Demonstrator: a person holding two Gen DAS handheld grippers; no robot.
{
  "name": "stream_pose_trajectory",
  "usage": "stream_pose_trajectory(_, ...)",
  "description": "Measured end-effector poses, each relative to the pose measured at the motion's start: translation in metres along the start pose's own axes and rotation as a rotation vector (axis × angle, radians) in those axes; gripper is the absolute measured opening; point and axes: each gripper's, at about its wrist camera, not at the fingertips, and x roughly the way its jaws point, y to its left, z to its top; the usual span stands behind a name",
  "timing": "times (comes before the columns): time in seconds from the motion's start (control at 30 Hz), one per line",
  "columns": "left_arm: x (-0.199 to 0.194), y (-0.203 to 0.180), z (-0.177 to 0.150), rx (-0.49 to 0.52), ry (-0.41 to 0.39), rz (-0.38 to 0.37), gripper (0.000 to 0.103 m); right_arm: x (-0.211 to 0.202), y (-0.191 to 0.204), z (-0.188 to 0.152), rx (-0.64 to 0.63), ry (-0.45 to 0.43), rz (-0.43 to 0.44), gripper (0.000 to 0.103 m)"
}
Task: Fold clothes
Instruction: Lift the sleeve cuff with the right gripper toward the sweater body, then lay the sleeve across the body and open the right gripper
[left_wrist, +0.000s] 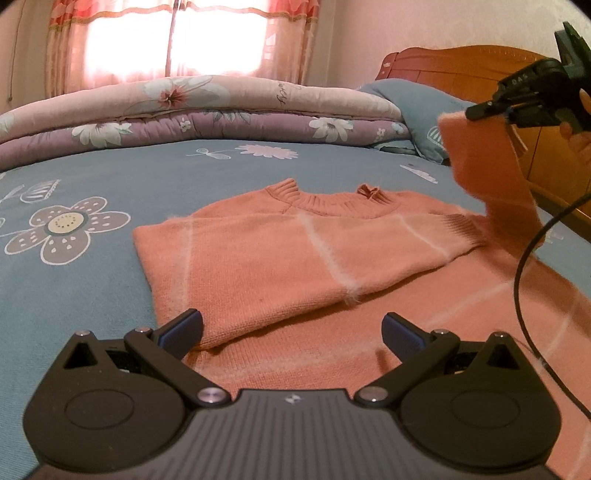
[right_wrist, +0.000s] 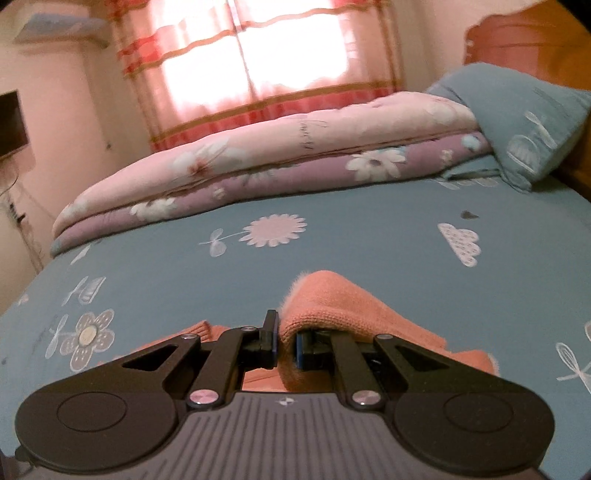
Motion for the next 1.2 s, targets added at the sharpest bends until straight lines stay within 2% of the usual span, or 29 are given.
stream_pose_trajectory(0.27,0.0,0.002,0.0,-0.011,-0.004,-0.009,0.103,0.016,0.053,-0.015,-0.185,0.049,0.037,0.011)
stream_pose_trajectory(0.43,-0.001,0.003,0.0,-0.016,-0.006,-0.013,0.103,0.024,0.077,-0.034,-0.316,0.083,0.032,0.011)
stream_pose_trajectory(0.73,-0.001,0.003,0.0,-0.018,-0.006,-0.015,0.103,0.054,0.126,-0.101,-0.72,0.169,-0.06,0.011)
stream_pose_trajectory(0.97,-0.001,0.004,0.0,-0.02,-0.007,-0.017,0.103,0.081,0.148,-0.144,-0.957,0.198,-0.137,0.013)
stream_pose_trajectory(1.0,-0.001,0.005,0.0,-0.021,-0.008,-0.017,0.103,0.085,0.151,-0.149,-0.993,0.203,-0.146,0.014)
stream_pose_trajectory(1.07,-0.001,0.005,0.0,-0.022,-0.008,-0.018,0.103,0.091,0.158,-0.159,-1.08,0.211,-0.167,0.025)
stream_pose_trajectory(1.2,-0.001,0.004,0.0,-0.023,-0.008,-0.018,0.103,0.093,0.173,-0.181,-1.301,0.177,-0.242,0.036)
